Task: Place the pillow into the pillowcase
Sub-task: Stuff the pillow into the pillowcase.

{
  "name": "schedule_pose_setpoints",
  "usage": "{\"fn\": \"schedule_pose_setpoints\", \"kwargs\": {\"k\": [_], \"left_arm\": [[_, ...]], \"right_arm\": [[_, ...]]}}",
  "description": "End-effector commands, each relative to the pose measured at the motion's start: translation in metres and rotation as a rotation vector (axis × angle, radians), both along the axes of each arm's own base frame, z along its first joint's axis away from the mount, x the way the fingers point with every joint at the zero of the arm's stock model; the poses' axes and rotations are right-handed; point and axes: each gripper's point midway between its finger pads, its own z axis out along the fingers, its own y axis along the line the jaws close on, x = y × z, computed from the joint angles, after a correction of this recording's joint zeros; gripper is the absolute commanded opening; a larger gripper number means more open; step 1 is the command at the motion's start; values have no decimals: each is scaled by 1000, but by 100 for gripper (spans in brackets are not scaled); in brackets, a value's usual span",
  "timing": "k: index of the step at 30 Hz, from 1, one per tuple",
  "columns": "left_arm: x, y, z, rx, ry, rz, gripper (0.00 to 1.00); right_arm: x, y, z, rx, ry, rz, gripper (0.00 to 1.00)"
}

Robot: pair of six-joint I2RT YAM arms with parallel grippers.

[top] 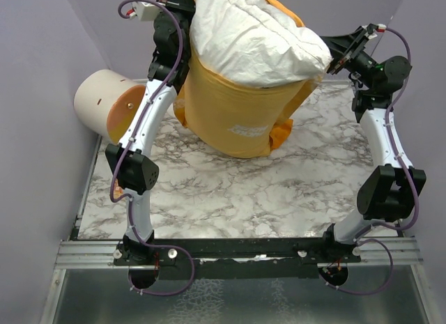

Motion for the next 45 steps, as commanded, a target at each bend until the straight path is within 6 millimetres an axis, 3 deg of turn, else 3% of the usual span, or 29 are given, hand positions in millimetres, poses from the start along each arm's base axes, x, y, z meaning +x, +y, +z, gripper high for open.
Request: {"fn": "schedule_pose_setpoints", "kwargs": {"k": [1, 3, 5, 9, 12, 13, 15, 18, 19, 20, 21, 23, 25, 26, 27, 28, 30, 31, 32, 33, 34, 35, 36, 37, 38, 40, 42, 43, 45], "left_arm": [[-17, -7, 15, 12, -22, -40, 0], [-19, -8, 17, 21, -28, -50, 0], [-23, -11, 23, 50, -44, -64, 0], [-41, -12, 57, 167, -120, -82, 0], [-59, 12, 98, 238, -204, -54, 0], [-65, 27, 111, 248, -234, -35, 0], [-70, 56, 127, 232, -280, -5, 0], [-56, 80, 123, 188, -296, -20, 0], [-51, 75, 119, 184, -297, -57, 0], [-50, 64, 115, 189, -304, -113, 0], [-53, 45, 114, 205, -315, -180, 0], [-95, -21, 127, 304, -379, -346, 0], [-153, -85, 137, 423, -452, -439, 0], [-185, -105, 145, 459, -506, -457, 0], [-202, -118, 144, 483, -520, -456, 0], [-207, -120, 144, 494, -518, -436, 0], [-187, -100, 145, 501, -471, -322, 0], [-162, -81, 145, 474, -440, -259, 0], [-141, -57, 149, 426, -429, -205, 0], [-113, -33, 146, 368, -406, -156, 0], [-90, -11, 141, 304, -395, -126, 0], [-76, 3, 137, 243, -399, -131, 0], [-68, 5, 132, 220, -404, -153, 0], [-70, -4, 132, 227, -422, -191, 0], [-83, -30, 132, 272, -450, -270, 0], [-130, -94, 136, 387, -513, -393, 0], [-195, -149, 141, 516, -588, -432, 0], [-225, -165, 146, 545, -617, -424, 0], [-228, -148, 152, 572, -597, -335, 0]], "right_arm": [[-2, 5, 8, -37, -65, -11, 29], [-3, 6, 11, -58, -112, -16, 9], [-7, 6, 23, -102, -208, -10, 2], [-8, -10, 59, -251, -441, -49, 1], [-16, -31, 99, -335, -602, -143, 0], [-26, -33, 112, -370, -666, -170, 0], [-74, -16, 143, -448, -851, -164, 0], [-158, 20, 173, -489, -1093, -106, 0], [-175, 23, 181, -505, -1141, -124, 0], [-173, 21, 188, -534, -1152, -170, 0], [-157, 10, 195, -561, -1131, -246, 0], [-106, -35, 190, -574, -1031, -378, 0], [-51, -88, 172, -581, -910, -489, 0], [-31, -105, 161, -591, -870, -518, 0], [-22, -110, 152, -603, -860, -506, 0], [-23, -97, 140, -622, -867, -426, 0], [-53, -37, 131, -639, -957, -226, 0], [-83, -2, 132, -631, -1038, -127, 0], [-134, 31, 145, -610, -1153, -64, 0], [-171, 53, 153, -584, -1249, -13, 0], [-202, 64, 163, -576, -1307, 29, 0], [-218, 66, 173, -567, -1315, 31, 0], [-218, 61, 181, -573, -1351, -26, 0], [-195, 43, 186, -623, -1309, -122, 0], [-165, 18, 186, -664, -1255, -211, 0], [-95, -43, 169, -696, -1075, -324, 0], [-47, -94, 147, -700, -953, -401, 0], [-39, -103, 137, -705, -931, -400, 0], [-48, -90, 130, -703, -959, -337, 0]]}}
